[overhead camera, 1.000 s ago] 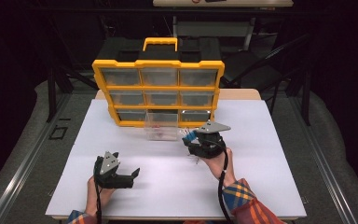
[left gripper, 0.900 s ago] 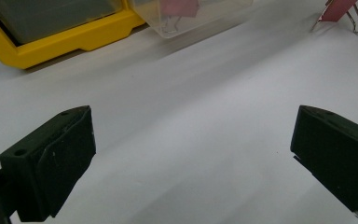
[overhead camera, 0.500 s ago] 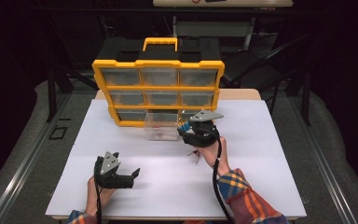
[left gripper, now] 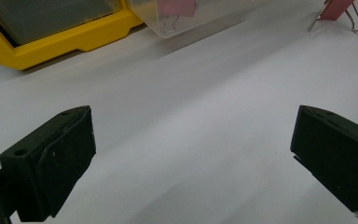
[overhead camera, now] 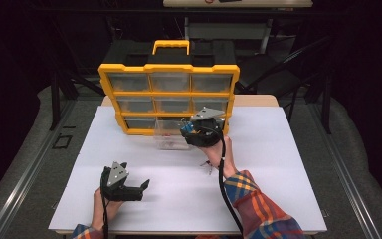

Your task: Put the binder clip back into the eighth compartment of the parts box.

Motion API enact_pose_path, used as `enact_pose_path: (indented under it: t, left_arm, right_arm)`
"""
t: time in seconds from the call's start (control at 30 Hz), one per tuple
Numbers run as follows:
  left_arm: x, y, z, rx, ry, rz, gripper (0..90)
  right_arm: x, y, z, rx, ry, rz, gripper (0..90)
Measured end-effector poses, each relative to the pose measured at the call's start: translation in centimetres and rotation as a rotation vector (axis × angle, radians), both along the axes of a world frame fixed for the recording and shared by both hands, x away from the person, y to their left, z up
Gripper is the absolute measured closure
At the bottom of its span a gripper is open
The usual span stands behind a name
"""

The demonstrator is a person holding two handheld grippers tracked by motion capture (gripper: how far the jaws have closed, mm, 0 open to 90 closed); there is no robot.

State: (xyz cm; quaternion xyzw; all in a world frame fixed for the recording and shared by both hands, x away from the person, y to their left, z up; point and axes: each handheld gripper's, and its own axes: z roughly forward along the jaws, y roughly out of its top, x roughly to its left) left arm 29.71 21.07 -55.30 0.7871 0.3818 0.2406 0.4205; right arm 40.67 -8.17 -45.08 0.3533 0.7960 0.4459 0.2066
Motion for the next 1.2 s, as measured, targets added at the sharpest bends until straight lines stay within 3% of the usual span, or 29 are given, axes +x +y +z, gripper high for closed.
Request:
enact_pose_path:
  t: [0.47, 0.6, 0.73, 1.2]
  left_arm:
    - [0.0, 0.1, 0.0, 0.006, -0.002, 0.002, 0.2]
    - [0.0, 0.1, 0.0, 0.004, -0.001, 0.002, 0.1]
    - [0.0, 0.0, 0.0, 0.008, 0.000, -0.003, 0.2]
    - [0.1, 0.0, 0.0, 0.009, -0.002, 0.001, 0.2]
  right_arm:
    - [2.2, 2.5, -0.7, -0.047, 0.058, 0.001, 48.5]
    - [2.5, 2.3, -1.0, -0.033, 0.079, 0.013, 29.4]
    - [2.1, 1.4, -0.9, -0.015, 0.072, 0.026, 18.1]
    - [-1.0, -2.2, -1.3, -0.015, 0.034, 0.093, 3.7]
